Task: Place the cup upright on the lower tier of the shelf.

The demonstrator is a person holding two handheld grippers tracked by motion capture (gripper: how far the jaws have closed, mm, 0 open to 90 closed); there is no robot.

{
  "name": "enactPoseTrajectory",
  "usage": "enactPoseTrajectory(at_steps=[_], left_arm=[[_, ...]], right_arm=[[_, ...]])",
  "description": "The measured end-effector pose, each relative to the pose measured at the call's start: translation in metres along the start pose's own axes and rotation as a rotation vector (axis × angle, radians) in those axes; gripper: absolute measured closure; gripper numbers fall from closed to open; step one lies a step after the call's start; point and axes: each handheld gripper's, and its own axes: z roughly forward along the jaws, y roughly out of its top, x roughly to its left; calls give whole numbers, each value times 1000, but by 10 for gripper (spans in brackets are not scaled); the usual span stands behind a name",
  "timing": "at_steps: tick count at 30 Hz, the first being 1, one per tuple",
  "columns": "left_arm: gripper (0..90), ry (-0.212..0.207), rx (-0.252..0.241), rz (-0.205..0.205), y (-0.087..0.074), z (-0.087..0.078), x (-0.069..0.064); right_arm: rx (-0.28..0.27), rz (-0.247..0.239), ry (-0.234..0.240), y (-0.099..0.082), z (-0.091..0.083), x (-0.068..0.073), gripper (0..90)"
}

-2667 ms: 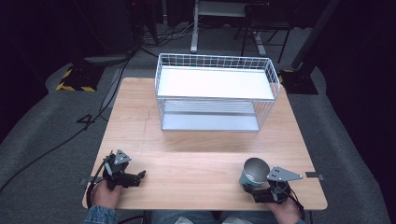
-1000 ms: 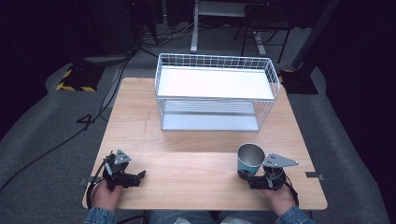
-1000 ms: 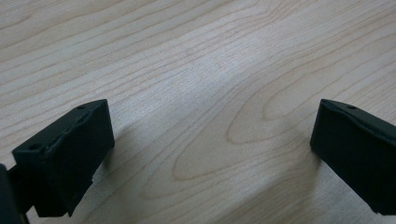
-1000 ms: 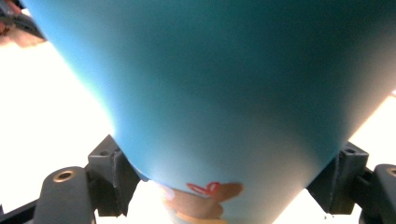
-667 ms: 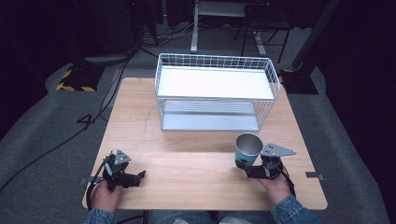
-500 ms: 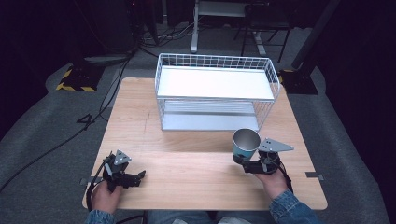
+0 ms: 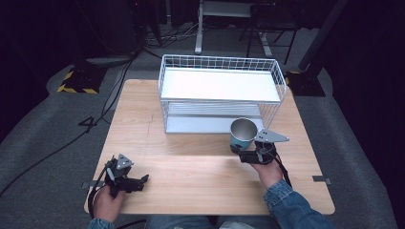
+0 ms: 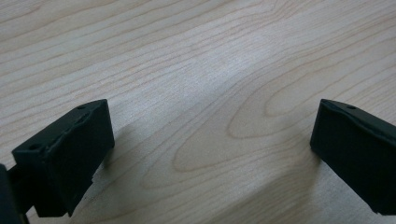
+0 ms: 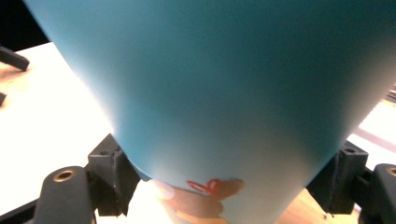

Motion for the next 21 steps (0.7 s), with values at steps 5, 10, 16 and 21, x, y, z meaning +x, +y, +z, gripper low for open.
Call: enactPoseTrajectory(at_steps=[5, 10, 16, 21], left_arm=[[1, 0, 0, 0, 0, 0, 0], [1, 6, 1, -2, 0, 0, 0], [1, 7, 1, -4, 0, 0, -1], [1, 7, -1, -3, 0, 0, -1]], right_arm=[[-9, 9, -7, 5, 11, -5, 234], [-7, 17, -17, 8, 24, -11, 234], [-3, 20, -41, 9, 39, -20, 234], [-13, 41, -57, 9, 50, -26, 234]])
